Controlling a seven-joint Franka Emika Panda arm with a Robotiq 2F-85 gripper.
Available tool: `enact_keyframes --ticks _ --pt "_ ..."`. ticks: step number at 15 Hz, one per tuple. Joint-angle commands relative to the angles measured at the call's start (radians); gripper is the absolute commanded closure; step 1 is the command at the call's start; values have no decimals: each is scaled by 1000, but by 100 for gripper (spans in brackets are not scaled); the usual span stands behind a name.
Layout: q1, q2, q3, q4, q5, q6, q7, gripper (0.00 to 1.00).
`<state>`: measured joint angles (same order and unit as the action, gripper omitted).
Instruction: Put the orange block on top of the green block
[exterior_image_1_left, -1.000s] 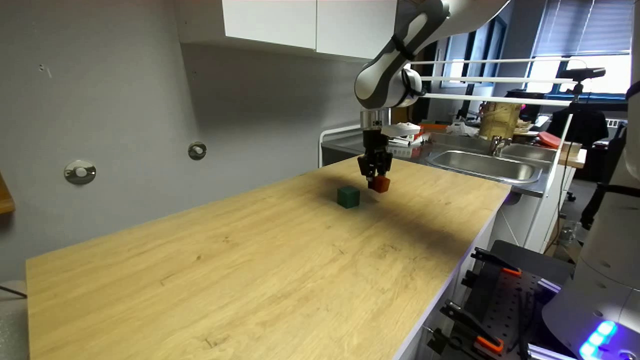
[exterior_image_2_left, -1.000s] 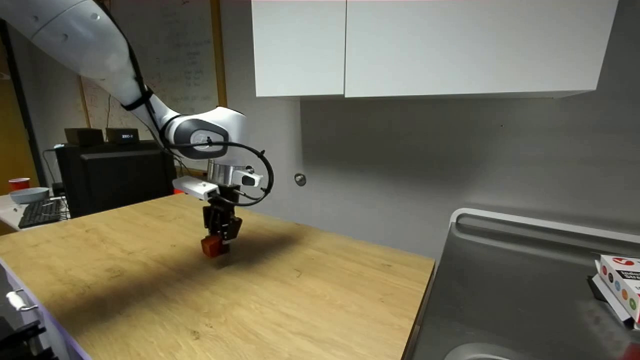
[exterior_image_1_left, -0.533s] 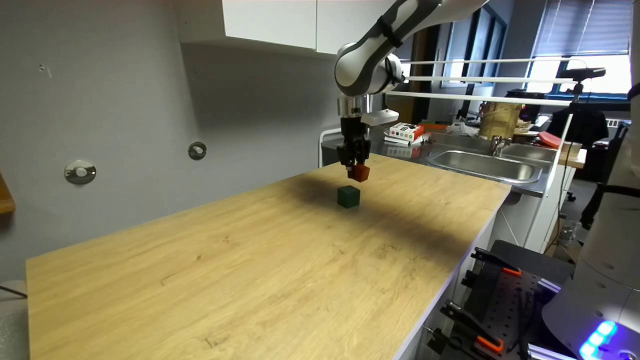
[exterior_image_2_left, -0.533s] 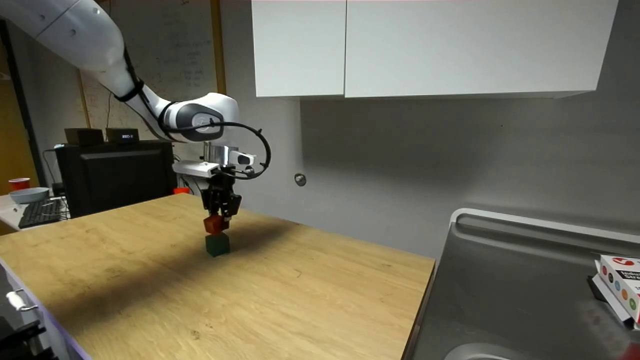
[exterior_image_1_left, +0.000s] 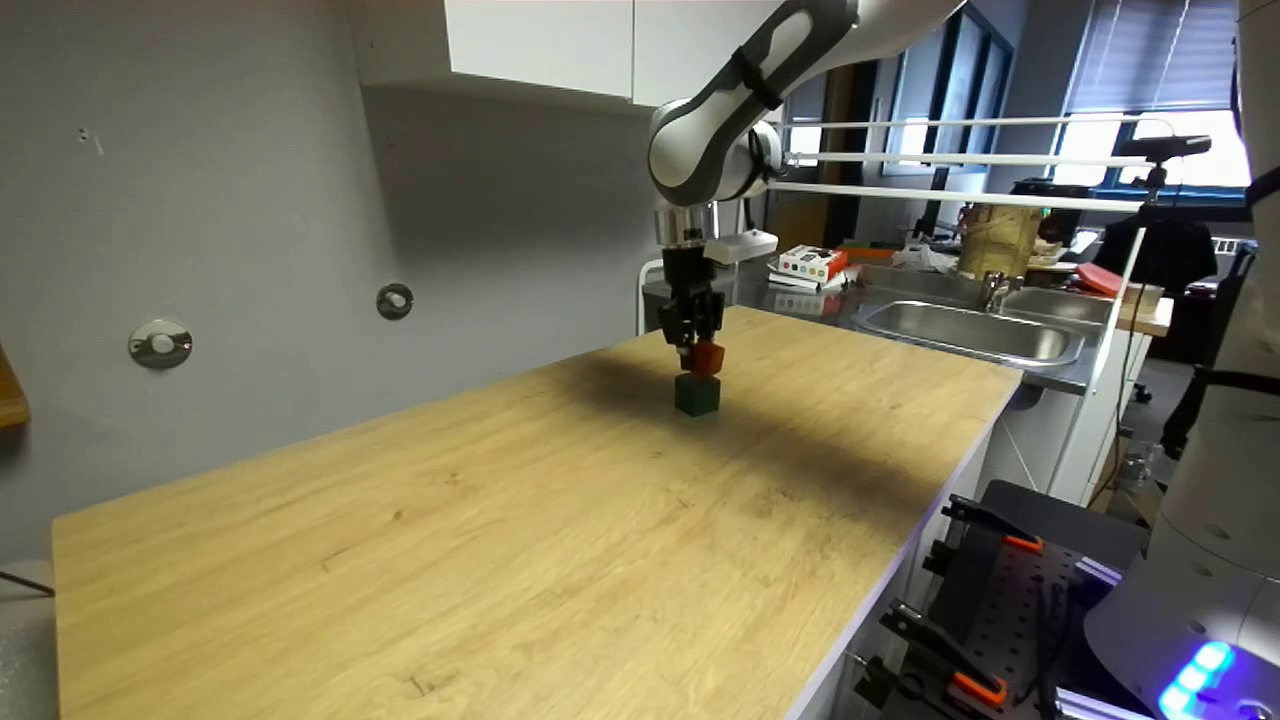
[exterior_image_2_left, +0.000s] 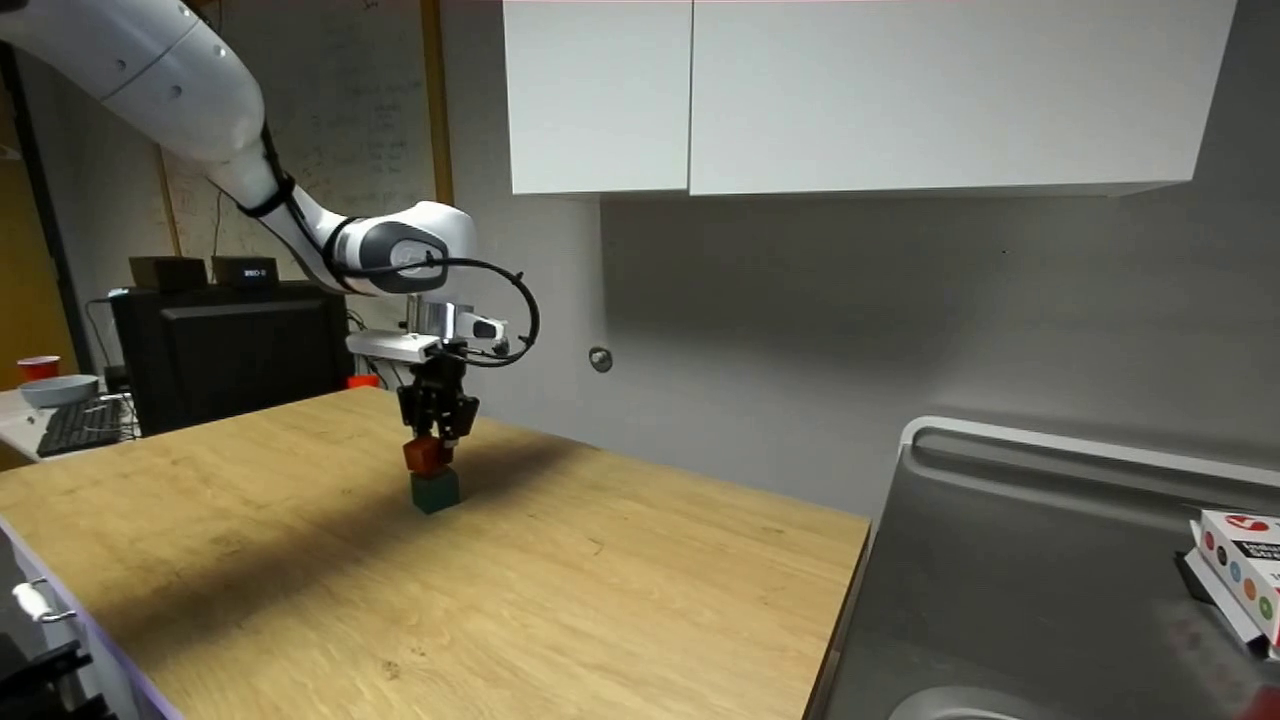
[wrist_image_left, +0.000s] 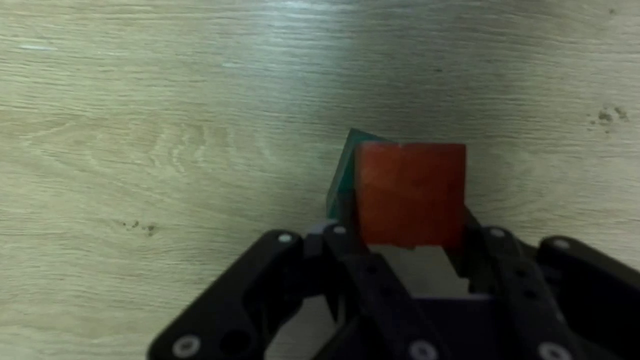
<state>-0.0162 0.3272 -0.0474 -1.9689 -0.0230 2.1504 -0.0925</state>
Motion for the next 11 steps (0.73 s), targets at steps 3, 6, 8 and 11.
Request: enact_keyframes --ticks 3,6,8,11 --pt "-1 53 11 56 -15 -35 23 31" --pt "-1 62 9 64 -19 -36 23 18" --pt "-1 62 7 66 -21 -39 24 2" --pt "5 58 3 68 -36 -45 43 0"
